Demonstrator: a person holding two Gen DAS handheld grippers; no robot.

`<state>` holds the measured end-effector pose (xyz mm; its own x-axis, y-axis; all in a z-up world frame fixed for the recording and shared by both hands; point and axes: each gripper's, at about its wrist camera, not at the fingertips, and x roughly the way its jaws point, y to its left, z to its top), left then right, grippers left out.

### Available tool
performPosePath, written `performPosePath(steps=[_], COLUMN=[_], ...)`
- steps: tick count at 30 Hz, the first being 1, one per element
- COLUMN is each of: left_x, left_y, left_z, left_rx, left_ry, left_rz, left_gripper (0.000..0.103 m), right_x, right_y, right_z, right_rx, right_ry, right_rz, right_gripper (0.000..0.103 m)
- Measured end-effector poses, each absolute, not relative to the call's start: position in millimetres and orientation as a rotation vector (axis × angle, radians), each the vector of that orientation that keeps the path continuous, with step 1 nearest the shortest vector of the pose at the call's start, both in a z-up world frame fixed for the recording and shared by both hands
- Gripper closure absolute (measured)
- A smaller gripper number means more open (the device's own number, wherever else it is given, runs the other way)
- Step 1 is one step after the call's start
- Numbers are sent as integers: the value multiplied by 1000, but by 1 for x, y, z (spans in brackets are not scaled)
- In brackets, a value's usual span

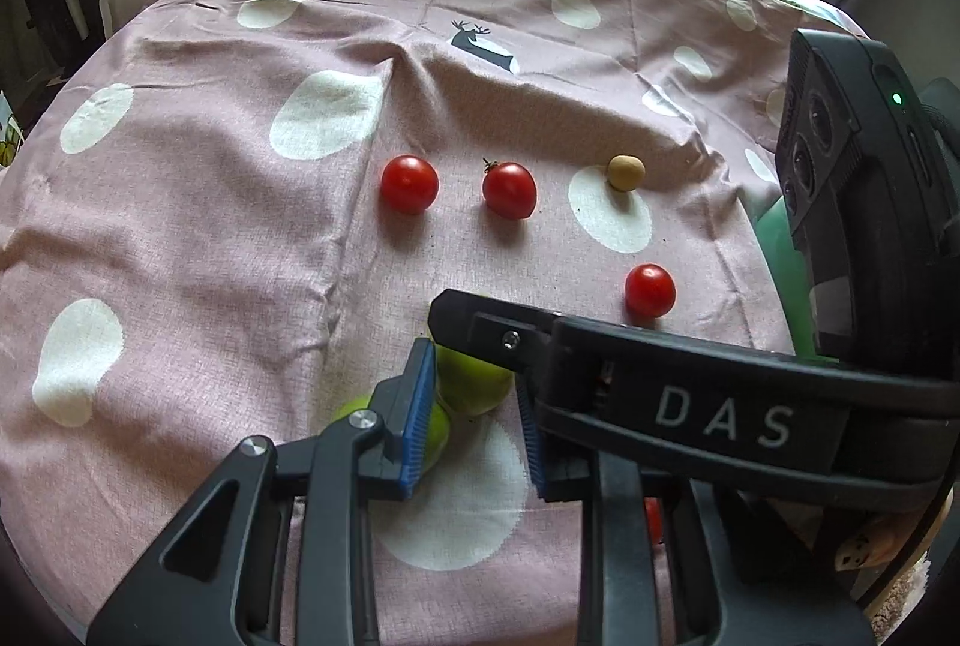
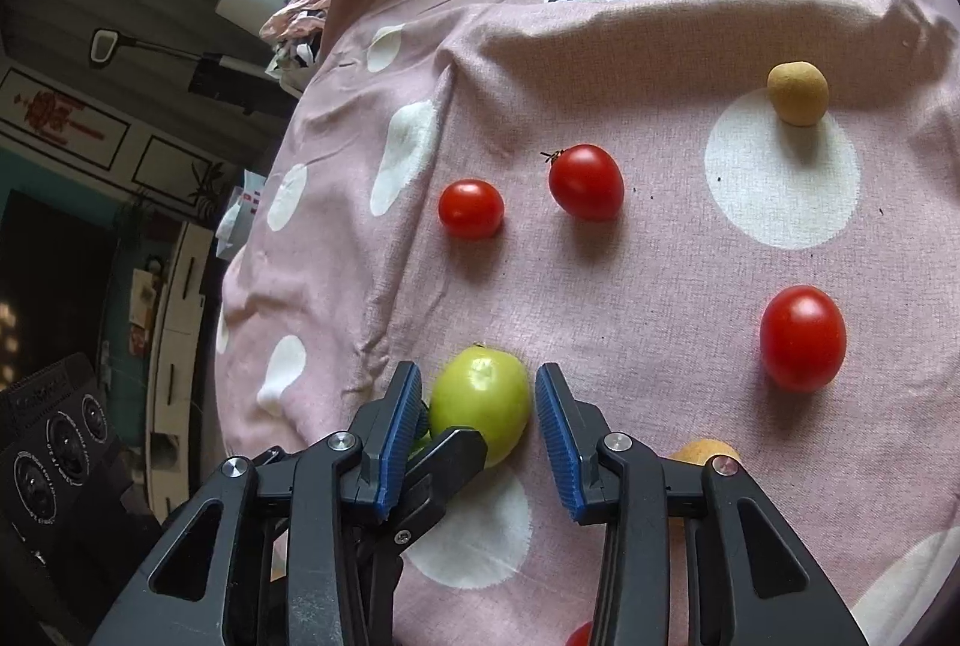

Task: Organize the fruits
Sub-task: 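Close the right gripper on the pale green fruit, then lift the pale green fruit with the right gripper and carry it to the bowl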

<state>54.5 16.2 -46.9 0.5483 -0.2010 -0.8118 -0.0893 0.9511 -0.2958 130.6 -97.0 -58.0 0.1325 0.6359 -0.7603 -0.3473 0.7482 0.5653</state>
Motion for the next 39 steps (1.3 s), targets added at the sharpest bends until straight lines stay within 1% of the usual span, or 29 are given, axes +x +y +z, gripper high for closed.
performPosePath(steps=[3,13,27,39], left_x=[55,52,24,1], left_y=[13,15,4,-7], left_z=[-48,-48,-12,21], left_rx=[-292,-335,-324,-278], left_ry=[989,989,849,722], left_rz=[-66,-94,-135,-148], left_gripper=[77,76,76,76], right_x=[130,128,94,71], right_y=[-94,-101,-112,-124], right_z=[-58,-59,-11,25], right_rx=[249,273,219,228], right_ry=[1235,1243,1065,930], right_rz=[717,701,669,687], right_gripper=[63,63,62,62])
